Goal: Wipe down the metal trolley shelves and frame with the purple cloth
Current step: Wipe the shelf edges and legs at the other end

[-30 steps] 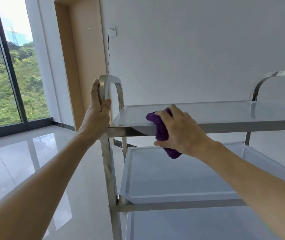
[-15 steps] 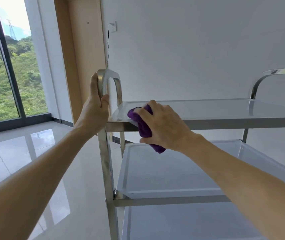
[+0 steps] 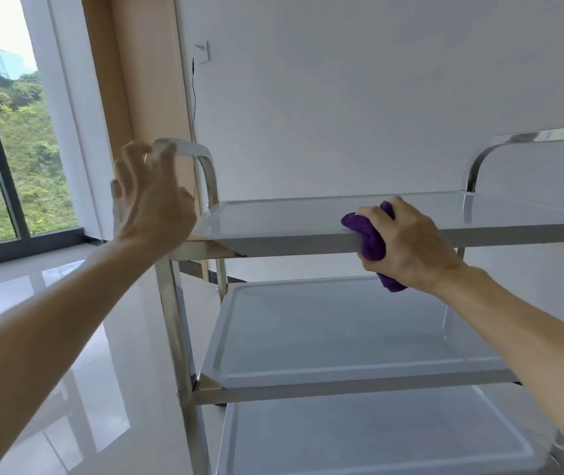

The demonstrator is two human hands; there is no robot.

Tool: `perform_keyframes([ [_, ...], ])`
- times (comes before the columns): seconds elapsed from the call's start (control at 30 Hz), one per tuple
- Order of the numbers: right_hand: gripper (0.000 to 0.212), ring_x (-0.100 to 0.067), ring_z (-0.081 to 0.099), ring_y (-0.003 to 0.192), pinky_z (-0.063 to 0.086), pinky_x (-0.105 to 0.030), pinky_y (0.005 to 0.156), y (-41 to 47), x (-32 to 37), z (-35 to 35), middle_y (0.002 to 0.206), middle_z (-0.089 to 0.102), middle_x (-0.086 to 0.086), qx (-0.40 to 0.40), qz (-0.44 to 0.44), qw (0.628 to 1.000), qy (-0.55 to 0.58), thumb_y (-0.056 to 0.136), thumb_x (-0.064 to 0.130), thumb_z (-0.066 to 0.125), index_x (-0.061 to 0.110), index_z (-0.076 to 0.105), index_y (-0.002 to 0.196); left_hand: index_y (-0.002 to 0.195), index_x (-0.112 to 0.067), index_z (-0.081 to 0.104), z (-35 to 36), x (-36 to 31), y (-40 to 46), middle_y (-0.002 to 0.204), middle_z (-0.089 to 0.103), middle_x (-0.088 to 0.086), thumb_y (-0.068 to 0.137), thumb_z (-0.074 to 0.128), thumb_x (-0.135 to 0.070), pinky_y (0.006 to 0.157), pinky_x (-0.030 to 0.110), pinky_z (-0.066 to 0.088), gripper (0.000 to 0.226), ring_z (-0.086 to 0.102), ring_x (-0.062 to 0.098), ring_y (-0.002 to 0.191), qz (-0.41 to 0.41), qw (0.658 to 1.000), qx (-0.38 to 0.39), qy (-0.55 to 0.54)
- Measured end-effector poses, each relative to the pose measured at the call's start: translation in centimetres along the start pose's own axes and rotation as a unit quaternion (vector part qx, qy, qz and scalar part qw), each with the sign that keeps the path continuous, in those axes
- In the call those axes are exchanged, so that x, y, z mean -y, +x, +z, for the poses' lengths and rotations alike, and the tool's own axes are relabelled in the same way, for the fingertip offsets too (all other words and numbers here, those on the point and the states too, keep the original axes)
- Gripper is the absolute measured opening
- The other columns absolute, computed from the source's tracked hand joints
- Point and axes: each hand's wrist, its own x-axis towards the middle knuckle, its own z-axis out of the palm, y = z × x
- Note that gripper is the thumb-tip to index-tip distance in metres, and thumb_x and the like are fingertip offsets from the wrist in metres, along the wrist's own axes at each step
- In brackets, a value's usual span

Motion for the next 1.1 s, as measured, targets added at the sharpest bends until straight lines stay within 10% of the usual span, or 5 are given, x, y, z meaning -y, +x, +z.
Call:
perform_keyframes([
  [0.1,0.055,-0.032,0.054,0.084,0.04,-0.03,0.073,0.6,1.5,0.3,0.096,0.051,-0.014,-0.004,0.001,1.0,-0.017,0.071,0.022,0.079,0.015,0.06,0.122,0.142,-0.019,0.042,0.5,-2.4,-1.0,0.145,0.035,0.01,0.093,0.056,-0.023,0.106,0.05,0.034,0.051,0.038,0.032,0.13,0.183,0.979,0.044,0.081],
  [0.3,0.056,-0.034,0.054,0.093,0.045,-0.039,0.086,2.0,5.8,1.7,0.107,0.052,-0.017,0.005,-0.016,0.999,-0.041,0.077,0.023,0.073,0.01,0.051,0.127,0.146,-0.02,0.037,5.2,-6.5,-4.7,0.15,0.04,0.0,0.103,0.03,-0.033,0.113,0.044,0.029,0.046,0.04,0.023,0.133,0.138,0.965,0.223,-0.01],
  [0.8,0.063,-0.039,0.057,0.083,0.048,-0.039,0.074,-3.2,-5.8,-2.4,0.101,0.053,-0.012,-0.016,0.084,0.996,-0.028,0.067,0.024,0.082,0.018,0.057,0.125,0.139,-0.02,0.043,6.9,-4.9,-6.6,0.136,0.051,-0.002,0.098,0.045,-0.023,0.115,0.047,0.021,0.041,0.04,0.022,0.125,0.145,0.979,0.137,-0.032],
  [1.1,0.053,-0.034,0.056,0.081,0.047,-0.038,0.076,1.0,5.2,1.3,0.099,0.055,-0.017,-0.051,-0.016,0.998,-0.031,0.071,0.022,0.078,0.011,0.06,0.119,0.14,-0.019,0.041,7.0,-4.4,-7.1,0.137,0.048,-0.001,0.087,0.054,-0.012,0.121,0.05,0.012,0.054,0.037,0.022,0.129,0.153,0.981,0.12,-0.012],
])
